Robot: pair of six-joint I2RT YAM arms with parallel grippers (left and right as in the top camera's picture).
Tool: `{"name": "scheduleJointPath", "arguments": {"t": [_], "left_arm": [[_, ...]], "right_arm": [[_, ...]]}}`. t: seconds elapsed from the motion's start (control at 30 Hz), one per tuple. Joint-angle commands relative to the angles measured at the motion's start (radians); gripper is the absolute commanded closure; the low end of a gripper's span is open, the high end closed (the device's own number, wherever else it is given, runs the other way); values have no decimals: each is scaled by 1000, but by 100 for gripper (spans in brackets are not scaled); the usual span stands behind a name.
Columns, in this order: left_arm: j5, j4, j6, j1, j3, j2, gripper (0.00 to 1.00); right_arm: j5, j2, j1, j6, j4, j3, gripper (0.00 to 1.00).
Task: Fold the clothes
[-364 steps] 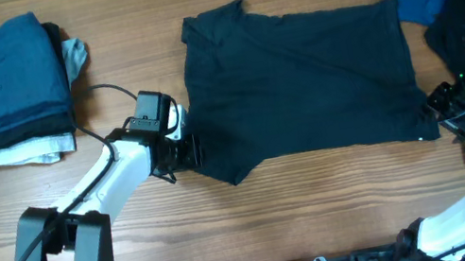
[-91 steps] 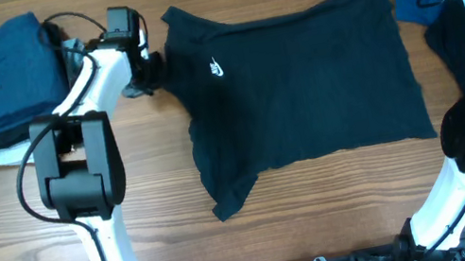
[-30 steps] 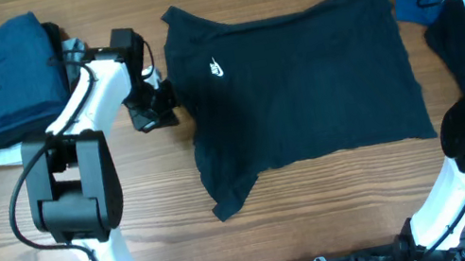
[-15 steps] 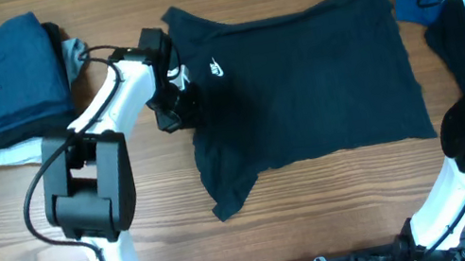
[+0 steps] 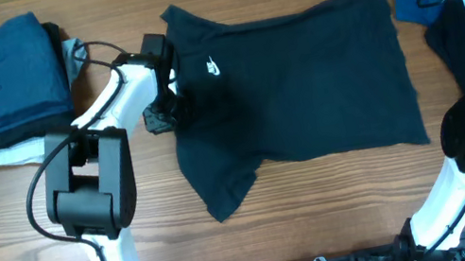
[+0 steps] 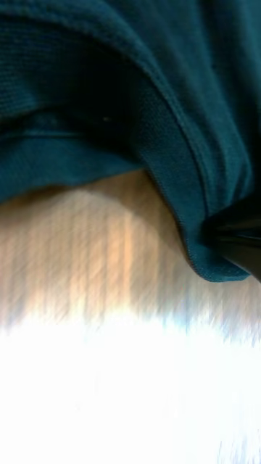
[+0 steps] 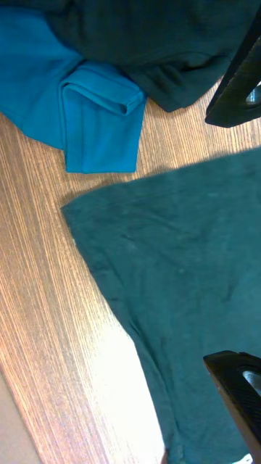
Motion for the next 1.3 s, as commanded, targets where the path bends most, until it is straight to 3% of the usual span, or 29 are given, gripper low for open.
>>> {"name": "scheduleJointPath", "arguments": {"t": [0.0, 0.17, 0.33, 0.53, 0.57, 0.6, 0.63, 0.67, 0.73, 0.87, 1.0, 1.07, 1.1, 1.17, 1.2, 1.23, 1.27], "left_arm": [[-173, 47, 54, 51, -12, 33, 94], [-173, 54, 77, 54, 62, 32, 83], [-22, -159, 76, 53, 286, 9, 69], [-7, -256, -53, 63, 395, -146, 63], [-6, -223, -56, 68, 395, -181, 58], [0, -117, -59, 73, 395, -220, 28], [23, -95, -60, 73, 395, -225, 24], [54, -89, -60, 73, 395, -224, 23], [97, -147, -59, 74, 395, -224, 38], [102, -233, -62, 107, 395, -279, 46], [96, -277, -79, 91, 394, -398, 46], [84, -315, -79, 71, 394, -451, 46], [76, -330, -79, 63, 394, -468, 46], [19, -375, -84, 43, 394, -517, 47], [-18, -395, -90, 34, 394, -539, 47], [-58, -415, -98, 29, 394, -558, 46], [-90, -428, -102, 26, 394, -567, 44]], "right_arm": [[14, 7, -1, -8, 2, 2, 0], [13, 7, -1, -8, 2, 3, 0], [13, 7, -1, -8, 2, 3, 0], [14, 7, -1, -8, 2, 3, 0], [14, 7, -1, -8, 2, 3, 0], [14, 7, -1, -8, 2, 3, 0], [14, 7, -1, -8, 2, 3, 0], [14, 7, -1, -8, 2, 3, 0], [14, 7, -1, -8, 2, 3, 0], [-2, 7, -1, 2, 63, 3, 0], [-25, 3, -1, -1, 84, 3, 0], [-133, -10, -1, -126, -5, 3, 0], [-162, -14, -1, -186, -66, 3, 5], [-153, -17, -1, -164, -211, 3, 49], [-153, -17, -1, -143, -279, 3, 80], [-152, -17, -1, -116, -338, 3, 95], [-146, -18, -1, -79, -410, 2, 95]]}}
